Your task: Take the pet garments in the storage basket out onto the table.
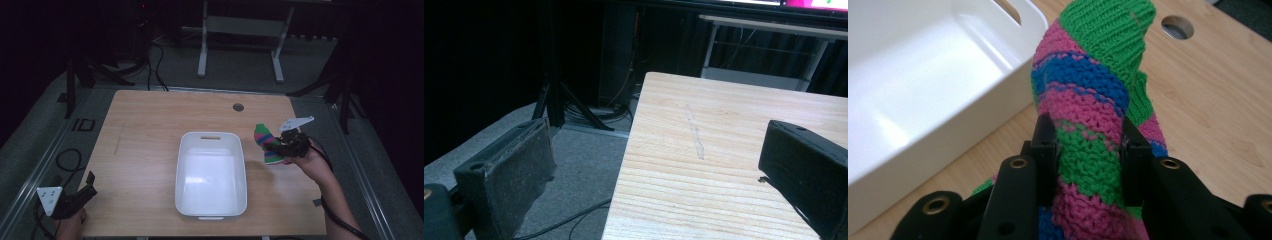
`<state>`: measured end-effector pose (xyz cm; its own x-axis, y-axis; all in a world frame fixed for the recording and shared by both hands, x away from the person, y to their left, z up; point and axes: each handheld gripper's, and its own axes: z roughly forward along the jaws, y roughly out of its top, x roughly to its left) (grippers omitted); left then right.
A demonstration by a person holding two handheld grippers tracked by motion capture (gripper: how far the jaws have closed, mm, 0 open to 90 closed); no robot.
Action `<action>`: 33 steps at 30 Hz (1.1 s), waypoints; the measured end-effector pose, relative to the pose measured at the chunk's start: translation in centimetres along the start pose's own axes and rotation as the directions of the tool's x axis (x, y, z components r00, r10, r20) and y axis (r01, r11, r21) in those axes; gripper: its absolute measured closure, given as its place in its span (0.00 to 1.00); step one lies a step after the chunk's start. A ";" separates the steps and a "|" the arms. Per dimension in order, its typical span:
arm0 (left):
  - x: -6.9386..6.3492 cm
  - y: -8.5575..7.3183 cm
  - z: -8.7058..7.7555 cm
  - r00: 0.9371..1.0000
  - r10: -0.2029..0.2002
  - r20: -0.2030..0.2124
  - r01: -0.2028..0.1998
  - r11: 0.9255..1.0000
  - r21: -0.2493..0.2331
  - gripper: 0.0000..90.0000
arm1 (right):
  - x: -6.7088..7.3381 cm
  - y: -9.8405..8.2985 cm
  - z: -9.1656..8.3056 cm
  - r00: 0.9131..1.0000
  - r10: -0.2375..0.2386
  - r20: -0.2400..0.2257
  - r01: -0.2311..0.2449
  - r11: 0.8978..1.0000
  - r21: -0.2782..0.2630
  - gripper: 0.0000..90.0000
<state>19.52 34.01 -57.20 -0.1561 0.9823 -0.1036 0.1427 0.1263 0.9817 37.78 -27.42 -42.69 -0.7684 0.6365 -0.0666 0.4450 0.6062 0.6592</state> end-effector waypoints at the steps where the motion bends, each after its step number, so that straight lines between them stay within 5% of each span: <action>1: 0.0 0.0 0.0 1.000 -0.001 0.000 0.001 1.000 0.001 0.02 | -0.1 -0.2 0.5 1.000 0.004 0.001 -0.004 1.000 -0.004 0.76; 10: 0.0 0.0 0.0 1.000 -0.001 0.002 0.001 1.000 0.001 0.02 | -0.8 -2.4 3.6 0.999 0.045 -0.018 -0.045 0.999 -0.002 0.76; 24: 0.0 0.0 0.0 1.000 0.000 0.003 0.000 1.000 0.001 0.02 | -0.5 -5.4 9.4 0.998 0.070 0.007 -0.070 0.991 0.112 0.74; 27: 0.0 0.0 0.0 1.000 -0.001 0.002 0.001 1.000 0.001 0.02 | -0.7 -5.8 9.5 0.993 0.118 -0.007 -0.117 0.990 0.082 0.73; 33: 0.0 0.0 0.0 1.000 -0.001 0.000 0.001 1.000 0.004 0.02 | -0.5 -5.6 9.2 0.994 0.107 -0.006 -0.106 0.990 0.097 0.60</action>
<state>19.54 34.03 -57.19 -0.1562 0.9822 -0.1047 0.1461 0.1278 0.9810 39.93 -26.72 -53.23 -0.7192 0.6947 0.0090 0.5662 0.5786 0.5871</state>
